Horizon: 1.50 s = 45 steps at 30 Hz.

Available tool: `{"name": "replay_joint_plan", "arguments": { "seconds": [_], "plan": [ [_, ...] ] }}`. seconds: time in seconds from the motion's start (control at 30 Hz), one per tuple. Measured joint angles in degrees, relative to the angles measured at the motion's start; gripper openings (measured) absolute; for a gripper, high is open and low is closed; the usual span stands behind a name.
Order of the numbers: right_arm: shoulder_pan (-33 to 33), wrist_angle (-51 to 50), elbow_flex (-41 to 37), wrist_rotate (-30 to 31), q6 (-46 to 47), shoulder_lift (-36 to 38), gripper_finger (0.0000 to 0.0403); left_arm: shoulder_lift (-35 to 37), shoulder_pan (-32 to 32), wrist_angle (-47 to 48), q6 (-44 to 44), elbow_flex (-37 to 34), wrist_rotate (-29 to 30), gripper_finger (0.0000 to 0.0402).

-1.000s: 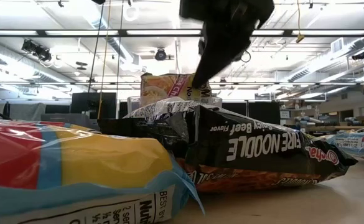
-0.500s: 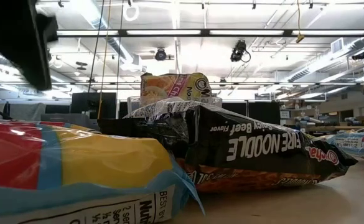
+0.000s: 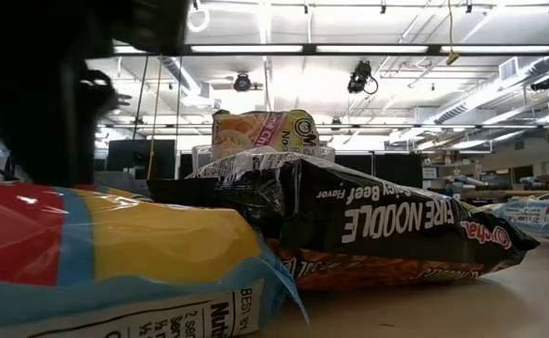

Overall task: Sort Maruchan noodles
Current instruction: Put the blue noodle pack into the black bin

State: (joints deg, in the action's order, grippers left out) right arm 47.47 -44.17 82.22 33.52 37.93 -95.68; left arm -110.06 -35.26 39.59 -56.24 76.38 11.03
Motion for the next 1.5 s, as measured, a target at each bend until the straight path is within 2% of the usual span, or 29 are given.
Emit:
{"name": "replay_joint_plan", "arguments": {
  "seconds": [0.23,0.33,0.43,0.67,0.77,0.87,0.93,1.0,1.17,1.37,1.5],
  "plan": [
    [4.00,1.39,-1.45,-0.08,6.70,-0.07,0.0103,-0.08,2.43,-1.71,2.66,-0.23,-4.50,0.0206],
    [5.72,2.91,-2.13,-0.04,9.34,-0.07,0.0103,-0.33,3.34,-8.04,2.33,-3.53,-9.93,0.0198],
    [7.73,3.88,-2.85,-0.04,11.38,-0.07,0.0103,-0.09,3.80,-12.68,-0.03,-7.08,-12.95,0.0195],
    [9.45,10.00,-6.79,-0.11,11.39,-0.07,0.0103,-0.14,3.23,-14.31,2.59,-8.09,-12.98,0.0188],
    [9.39,9.61,-8.58,-1.85,11.66,-0.07,0.0103,-0.20,3.27,-14.47,4.13,-8.09,-14.22,0.0158],
    [10.25,6.08,-9.38,-3.29,14.04,-0.04,0.0103,-0.01,3.20,-13.60,4.47,-7.74,-14.53,0.0098],
    [11.24,2.57,-9.38,-3.89,16.59,0.02,0.0103,0.94,3.18,-10.74,4.55,-7.43,-14.22,0.0042],
    [12.03,-0.58,-9.38,-4.26,18.82,0.02,0.0103,2.44,3.19,-7.53,4.42,-7.27,-13.29,0.0013],
    [12.36,-3.73,-9.40,-3.85,20.99,0.04,0.0103,10.52,2.04,5.41,4.20,-3.16,-9.54,0.0005],
    [11.33,-3.32,-9.40,-0.05,19.86,0.07,0.0103,18.25,1.06,25.92,4.20,1.67,-1.41,0.0003],
    [9.59,-3.30,-9.40,3.79,15.22,0.07,0.0103,21.38,2.81,38.45,4.39,3.61,5.96,0.0002]
  ]
}}
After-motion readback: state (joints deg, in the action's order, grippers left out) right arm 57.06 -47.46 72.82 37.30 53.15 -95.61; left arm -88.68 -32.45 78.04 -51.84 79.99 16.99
